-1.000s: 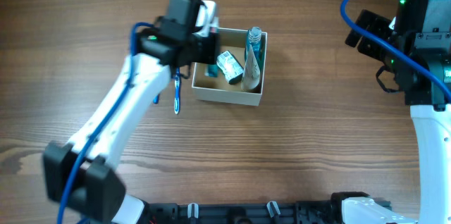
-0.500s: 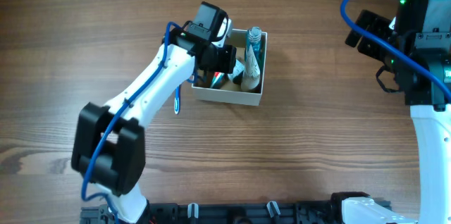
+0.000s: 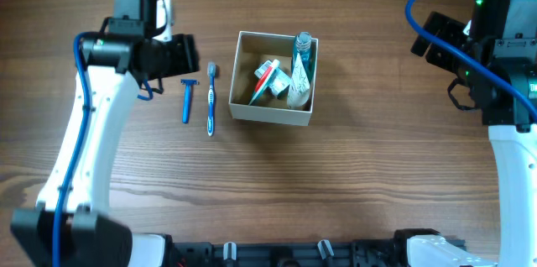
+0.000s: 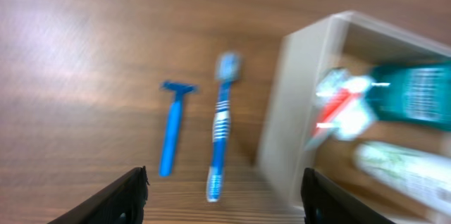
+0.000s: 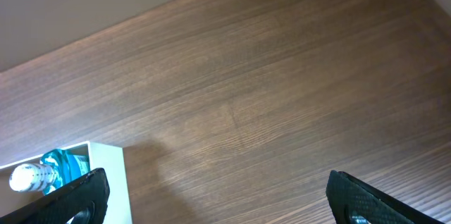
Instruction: Pack container
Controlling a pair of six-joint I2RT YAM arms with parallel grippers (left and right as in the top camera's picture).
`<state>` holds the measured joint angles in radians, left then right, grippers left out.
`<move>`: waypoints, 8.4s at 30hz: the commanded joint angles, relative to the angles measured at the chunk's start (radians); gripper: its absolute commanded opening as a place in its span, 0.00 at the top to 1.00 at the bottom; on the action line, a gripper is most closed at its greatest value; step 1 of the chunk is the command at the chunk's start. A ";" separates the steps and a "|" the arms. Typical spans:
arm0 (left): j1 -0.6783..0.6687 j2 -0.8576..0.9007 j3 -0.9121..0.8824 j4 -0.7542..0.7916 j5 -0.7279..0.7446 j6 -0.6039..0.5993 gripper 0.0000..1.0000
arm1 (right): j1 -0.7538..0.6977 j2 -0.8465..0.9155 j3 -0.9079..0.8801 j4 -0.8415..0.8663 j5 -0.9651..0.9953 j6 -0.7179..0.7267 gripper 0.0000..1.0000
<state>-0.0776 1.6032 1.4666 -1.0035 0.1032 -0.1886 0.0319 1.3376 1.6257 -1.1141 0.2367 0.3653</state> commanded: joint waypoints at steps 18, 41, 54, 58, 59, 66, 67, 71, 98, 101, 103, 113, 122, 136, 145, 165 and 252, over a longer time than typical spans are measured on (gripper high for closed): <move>0.046 0.479 -0.089 0.064 -0.030 0.133 0.51 | 0.000 -0.006 0.018 0.003 -0.001 0.002 0.00; 0.011 0.277 0.029 -0.137 0.029 0.068 0.96 | 0.000 -0.006 0.018 0.003 -0.001 0.002 0.00; -0.356 0.054 0.071 0.093 0.022 -0.032 0.96 | 0.000 -0.006 0.018 0.003 -0.001 0.002 0.00; -0.407 0.155 0.071 0.169 -0.022 -0.059 0.96 | 0.000 -0.006 0.018 0.003 -0.001 0.002 0.00; -0.413 0.188 0.071 0.190 -0.022 -0.060 0.96 | 0.000 -0.006 0.018 0.003 -0.001 0.002 0.00; -0.420 0.317 0.071 0.229 -0.023 -0.059 0.78 | 0.000 -0.006 0.018 0.003 -0.001 0.002 0.00; -0.420 0.307 0.073 0.225 -0.023 -0.060 0.65 | 0.000 -0.006 0.018 0.003 -0.001 0.002 0.00; -0.403 0.219 0.103 0.179 -0.032 -0.059 0.00 | 0.000 -0.006 0.018 0.003 -0.001 0.002 0.00; -0.120 0.374 0.074 0.037 -0.107 -0.028 0.12 | 0.000 -0.006 0.018 0.003 -0.001 0.002 0.00; -0.121 0.421 0.074 0.035 -0.108 -0.028 0.12 | 0.000 -0.006 0.018 0.003 -0.001 0.002 0.00; -0.121 0.449 0.074 0.029 -0.108 -0.028 0.13 | 0.000 -0.006 0.018 0.003 -0.001 0.002 0.00; -0.121 0.539 0.046 -0.006 -0.093 -0.030 0.33 | 0.000 -0.006 0.018 0.003 -0.001 0.001 0.00; -0.121 0.539 0.002 0.008 -0.093 -0.062 0.96 | 0.000 -0.006 0.018 0.003 -0.001 0.002 0.00; -0.090 0.360 0.124 -0.160 -0.105 -0.104 0.96 | -0.001 -0.006 0.018 0.003 -0.001 0.002 0.00; -0.180 0.052 0.223 -0.134 -0.073 -0.104 0.96 | 0.000 -0.006 0.018 0.003 -0.001 0.002 0.00; -0.396 0.381 0.219 0.104 -0.078 -0.054 0.96 | 0.000 -0.006 0.018 0.003 -0.001 0.002 0.00; 0.080 -1.226 -0.929 0.391 0.088 0.129 0.00 | 0.000 -0.006 0.018 0.003 -0.001 0.002 0.00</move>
<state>-0.0059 0.4450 0.6163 -0.6376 0.1310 -0.0647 0.0319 1.3376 1.6257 -1.1145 0.2367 0.3653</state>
